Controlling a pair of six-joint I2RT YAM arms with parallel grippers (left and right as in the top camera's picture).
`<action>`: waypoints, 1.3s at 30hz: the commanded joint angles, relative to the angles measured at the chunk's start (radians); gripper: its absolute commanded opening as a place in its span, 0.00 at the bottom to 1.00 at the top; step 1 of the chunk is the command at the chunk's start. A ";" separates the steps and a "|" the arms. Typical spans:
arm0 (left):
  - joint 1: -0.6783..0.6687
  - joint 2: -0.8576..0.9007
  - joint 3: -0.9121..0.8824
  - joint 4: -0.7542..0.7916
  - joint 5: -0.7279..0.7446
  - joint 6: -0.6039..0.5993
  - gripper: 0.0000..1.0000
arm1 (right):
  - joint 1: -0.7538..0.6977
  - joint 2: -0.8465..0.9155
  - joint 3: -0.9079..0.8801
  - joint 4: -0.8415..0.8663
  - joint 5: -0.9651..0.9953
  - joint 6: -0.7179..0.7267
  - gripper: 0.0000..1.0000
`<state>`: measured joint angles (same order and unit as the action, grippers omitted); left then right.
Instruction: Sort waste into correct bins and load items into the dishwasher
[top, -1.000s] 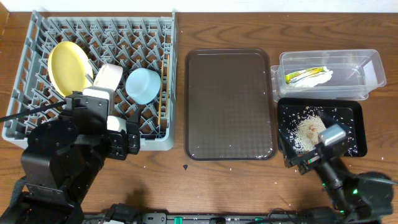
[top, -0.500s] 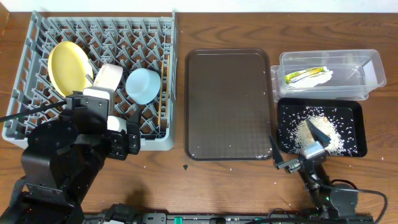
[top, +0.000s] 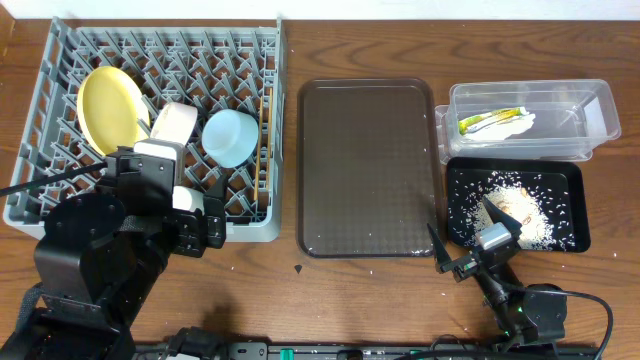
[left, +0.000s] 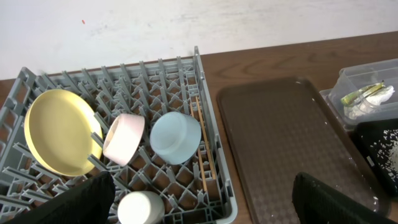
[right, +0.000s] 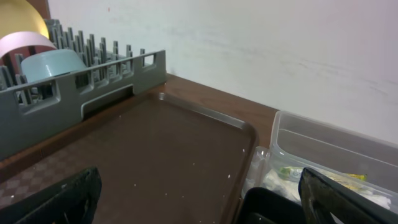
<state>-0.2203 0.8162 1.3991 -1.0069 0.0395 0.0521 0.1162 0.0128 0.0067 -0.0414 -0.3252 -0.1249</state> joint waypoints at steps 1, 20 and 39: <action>-0.005 -0.001 0.000 0.000 0.005 -0.005 0.91 | -0.021 -0.001 -0.001 -0.005 -0.008 -0.011 0.99; 0.209 -0.168 -0.288 0.196 -0.024 -0.093 0.92 | -0.021 0.000 -0.001 -0.005 -0.008 -0.011 0.99; 0.328 -0.738 -1.091 0.868 -0.021 -0.253 0.92 | -0.021 0.000 -0.001 -0.005 -0.008 -0.011 0.99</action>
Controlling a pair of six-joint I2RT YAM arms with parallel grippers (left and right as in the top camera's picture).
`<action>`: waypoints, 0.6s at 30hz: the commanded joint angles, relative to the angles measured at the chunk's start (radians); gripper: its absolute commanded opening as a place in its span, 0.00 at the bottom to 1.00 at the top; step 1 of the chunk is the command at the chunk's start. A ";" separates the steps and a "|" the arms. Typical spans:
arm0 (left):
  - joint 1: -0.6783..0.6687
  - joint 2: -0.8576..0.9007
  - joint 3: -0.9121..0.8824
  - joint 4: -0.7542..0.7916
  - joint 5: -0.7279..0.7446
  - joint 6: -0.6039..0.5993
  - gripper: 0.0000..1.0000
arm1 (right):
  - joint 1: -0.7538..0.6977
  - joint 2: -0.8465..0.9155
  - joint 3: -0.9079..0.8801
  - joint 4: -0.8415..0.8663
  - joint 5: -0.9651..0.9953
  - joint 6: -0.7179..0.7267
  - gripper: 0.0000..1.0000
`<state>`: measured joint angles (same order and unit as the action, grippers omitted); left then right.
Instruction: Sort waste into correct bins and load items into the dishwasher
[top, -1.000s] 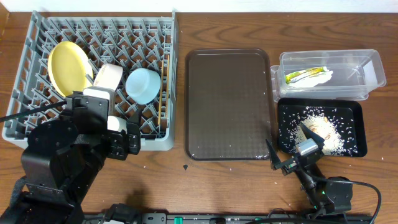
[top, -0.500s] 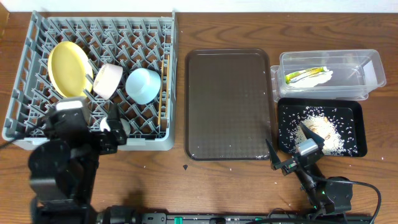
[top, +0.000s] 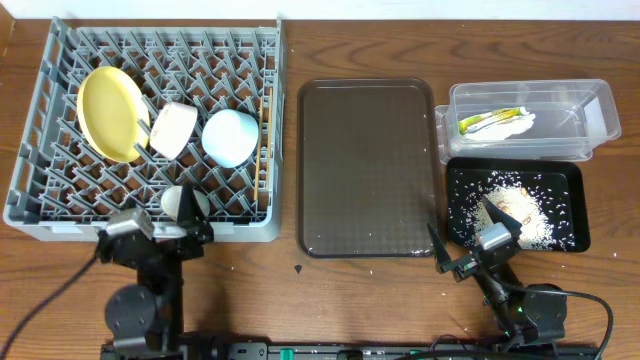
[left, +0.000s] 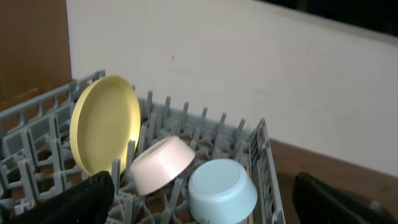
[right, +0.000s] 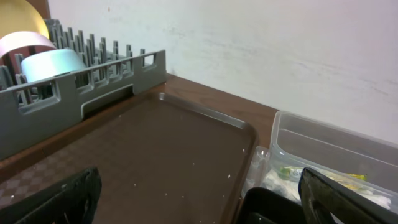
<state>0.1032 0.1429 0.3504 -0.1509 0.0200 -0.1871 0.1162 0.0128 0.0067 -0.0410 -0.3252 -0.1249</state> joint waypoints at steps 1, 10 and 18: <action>0.005 -0.092 -0.059 0.011 -0.002 -0.013 0.92 | -0.021 0.000 -0.001 -0.006 -0.008 -0.011 0.99; 0.002 -0.141 -0.140 0.020 -0.009 -0.009 0.92 | -0.021 0.000 -0.001 -0.006 -0.008 -0.011 0.99; 0.001 -0.141 -0.308 0.111 -0.008 -0.010 0.92 | -0.021 0.000 -0.001 -0.006 -0.008 -0.011 0.99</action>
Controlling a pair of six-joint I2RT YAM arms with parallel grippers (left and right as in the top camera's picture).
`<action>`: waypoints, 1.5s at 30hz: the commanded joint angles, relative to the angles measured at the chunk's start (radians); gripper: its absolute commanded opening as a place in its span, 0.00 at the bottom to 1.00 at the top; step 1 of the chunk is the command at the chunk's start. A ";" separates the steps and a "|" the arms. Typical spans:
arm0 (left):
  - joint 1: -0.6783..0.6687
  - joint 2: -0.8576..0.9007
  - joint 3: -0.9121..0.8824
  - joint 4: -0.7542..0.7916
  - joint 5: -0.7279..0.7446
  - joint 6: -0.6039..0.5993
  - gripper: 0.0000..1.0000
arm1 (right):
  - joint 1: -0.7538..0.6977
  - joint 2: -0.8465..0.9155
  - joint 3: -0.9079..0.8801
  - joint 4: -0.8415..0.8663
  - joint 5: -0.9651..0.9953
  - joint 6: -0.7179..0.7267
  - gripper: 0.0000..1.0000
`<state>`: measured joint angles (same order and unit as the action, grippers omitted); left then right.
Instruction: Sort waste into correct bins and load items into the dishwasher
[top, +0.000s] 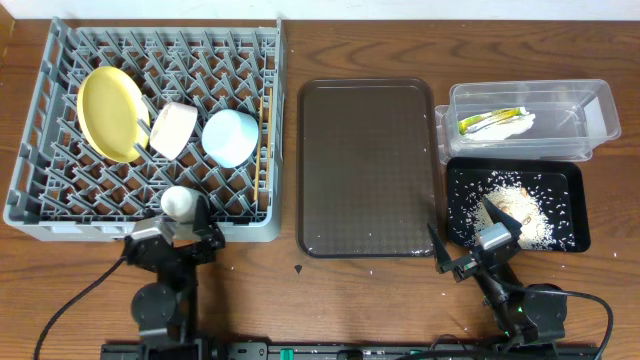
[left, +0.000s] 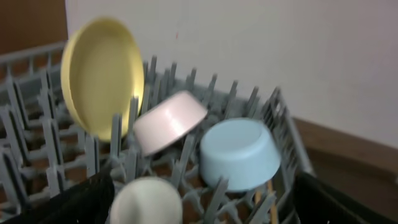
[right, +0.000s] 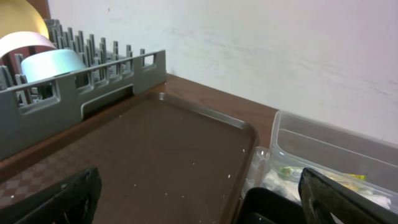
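The grey dish rack (top: 40, 215) holds a yellow plate (top: 110, 110), a pale pink bowl (top: 172, 129), a light blue bowl (top: 230, 137), a white cup (top: 178, 203) and wooden chopsticks (top: 265, 140). My left gripper (top: 172, 237) stands open at the rack's front edge, just in front of the white cup (left: 146, 199), holding nothing. The brown tray (top: 367, 165) carries only crumbs. Near the front right, my right gripper (top: 468, 243) is open and empty, low over the tray's near right corner (right: 155, 155).
At the back right, a clear bin (top: 585, 110) contains wrappers (top: 495, 122). In front of it a black tray (top: 570, 235) holds rice and food scraps. Bare wooden table (top: 330, 290) runs along the front.
My left gripper has shifted a little right and closer to the rack's front edge; the dishes now fill more of its wrist view. The right arm has not moved.
My left arm first reached over the rack's front part, open, above the white cup. Then it was back at the table's front edge, with the cup lying in the rack. Now it sits low against the rack's front. The right arm stayed still throughout.
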<state>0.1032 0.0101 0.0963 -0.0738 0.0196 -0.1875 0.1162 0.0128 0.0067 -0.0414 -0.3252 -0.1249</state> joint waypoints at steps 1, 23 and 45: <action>-0.005 -0.008 -0.077 0.047 -0.008 -0.009 0.92 | -0.021 0.000 -0.001 -0.005 -0.008 -0.011 0.99; -0.024 -0.006 -0.092 0.005 -0.008 -0.009 0.92 | -0.021 0.000 -0.001 -0.005 -0.008 -0.011 0.99; -0.024 -0.006 -0.092 0.005 -0.008 -0.009 0.92 | -0.021 0.000 -0.001 -0.005 -0.008 -0.011 0.99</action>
